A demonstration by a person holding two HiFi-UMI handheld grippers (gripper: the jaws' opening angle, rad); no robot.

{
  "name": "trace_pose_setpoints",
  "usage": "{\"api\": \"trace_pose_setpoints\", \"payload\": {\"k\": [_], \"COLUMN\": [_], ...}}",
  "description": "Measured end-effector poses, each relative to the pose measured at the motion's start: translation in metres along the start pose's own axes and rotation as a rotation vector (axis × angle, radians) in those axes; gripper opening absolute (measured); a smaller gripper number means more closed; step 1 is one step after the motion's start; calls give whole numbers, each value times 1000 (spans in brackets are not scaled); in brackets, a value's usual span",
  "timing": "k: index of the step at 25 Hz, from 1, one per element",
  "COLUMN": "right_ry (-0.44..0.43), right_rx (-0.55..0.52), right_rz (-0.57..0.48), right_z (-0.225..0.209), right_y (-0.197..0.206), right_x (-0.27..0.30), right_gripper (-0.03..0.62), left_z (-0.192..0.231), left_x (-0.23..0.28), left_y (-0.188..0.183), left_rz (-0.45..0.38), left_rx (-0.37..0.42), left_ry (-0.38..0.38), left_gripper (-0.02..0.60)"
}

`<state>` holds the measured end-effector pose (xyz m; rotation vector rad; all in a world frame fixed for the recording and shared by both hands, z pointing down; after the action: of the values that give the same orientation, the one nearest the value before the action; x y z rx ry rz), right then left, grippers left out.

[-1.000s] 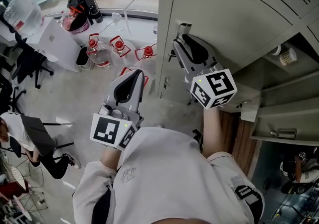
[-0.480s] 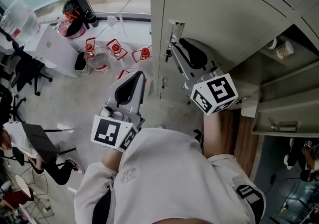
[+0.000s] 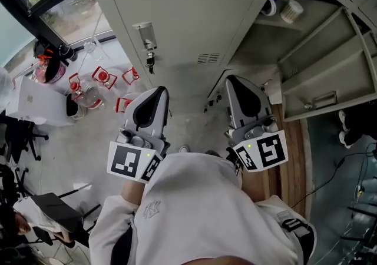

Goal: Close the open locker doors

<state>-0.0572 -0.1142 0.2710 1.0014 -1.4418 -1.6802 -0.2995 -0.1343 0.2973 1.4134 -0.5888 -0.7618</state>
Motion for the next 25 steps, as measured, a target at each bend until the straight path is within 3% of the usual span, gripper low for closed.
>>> {"api": "trace_pose_setpoints", "payload": {"k": [6,11,17,25], "right_ry": [171,238,186,8], "right_rx": [35,39,28,2], "right_rz": [5,1,-13,-59], "right_z": [-24,-48,-87,-153], "right_y": [3,-1,-12,-25], "right_x": [-72,-116,-153,-200], "right_gripper": [12,12,12,12], "left_z": [-45,-86,-143,-217], "left_x": [29,44,68,103], "left_y": [10,14,12,23], "left_rz": [29,43,20,-8], "left_rx": [-20,-21,-27,-40], "left_ry": [148,191,183,132], "left_gripper": [8,8,8,8]}}
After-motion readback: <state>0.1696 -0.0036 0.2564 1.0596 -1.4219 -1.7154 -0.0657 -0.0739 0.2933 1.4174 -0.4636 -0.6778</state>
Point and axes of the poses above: the fingertips, and each gripper's own axes: x forward along the fingers, z to its left, y out of its underside, the point moved 10 cm from there along -x, backward along the fingers
